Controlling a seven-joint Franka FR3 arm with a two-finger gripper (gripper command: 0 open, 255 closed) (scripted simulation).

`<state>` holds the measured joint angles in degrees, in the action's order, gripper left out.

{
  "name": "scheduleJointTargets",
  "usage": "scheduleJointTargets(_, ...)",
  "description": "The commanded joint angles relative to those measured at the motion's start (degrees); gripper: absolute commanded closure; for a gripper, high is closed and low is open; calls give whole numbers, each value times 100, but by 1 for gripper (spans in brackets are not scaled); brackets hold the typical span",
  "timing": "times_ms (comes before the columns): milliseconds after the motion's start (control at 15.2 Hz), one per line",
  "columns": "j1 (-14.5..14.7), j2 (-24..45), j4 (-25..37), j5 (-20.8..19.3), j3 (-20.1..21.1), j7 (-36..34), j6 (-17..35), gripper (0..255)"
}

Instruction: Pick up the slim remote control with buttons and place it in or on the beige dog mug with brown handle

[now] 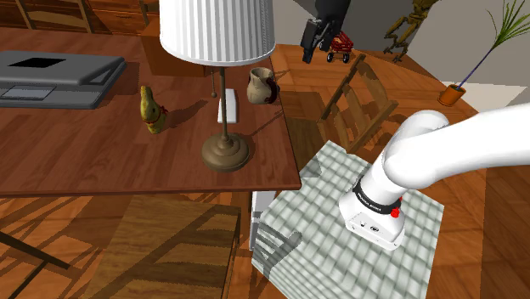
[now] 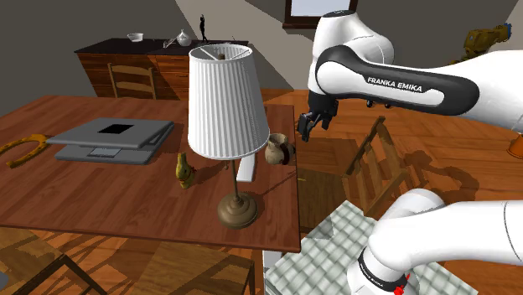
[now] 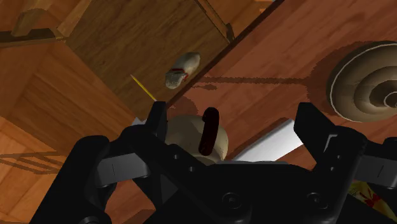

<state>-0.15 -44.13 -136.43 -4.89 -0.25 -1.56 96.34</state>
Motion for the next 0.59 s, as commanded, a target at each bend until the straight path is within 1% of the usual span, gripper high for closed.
scheduleJointTargets(0,0,0,0,0,0,0,0,0)
scheduleJointTargets(264,-84,660,-21,228,319,-829,582,0)
scheduleJointTargets(528,-175,1431,111,387,602,-1633,1136,0)
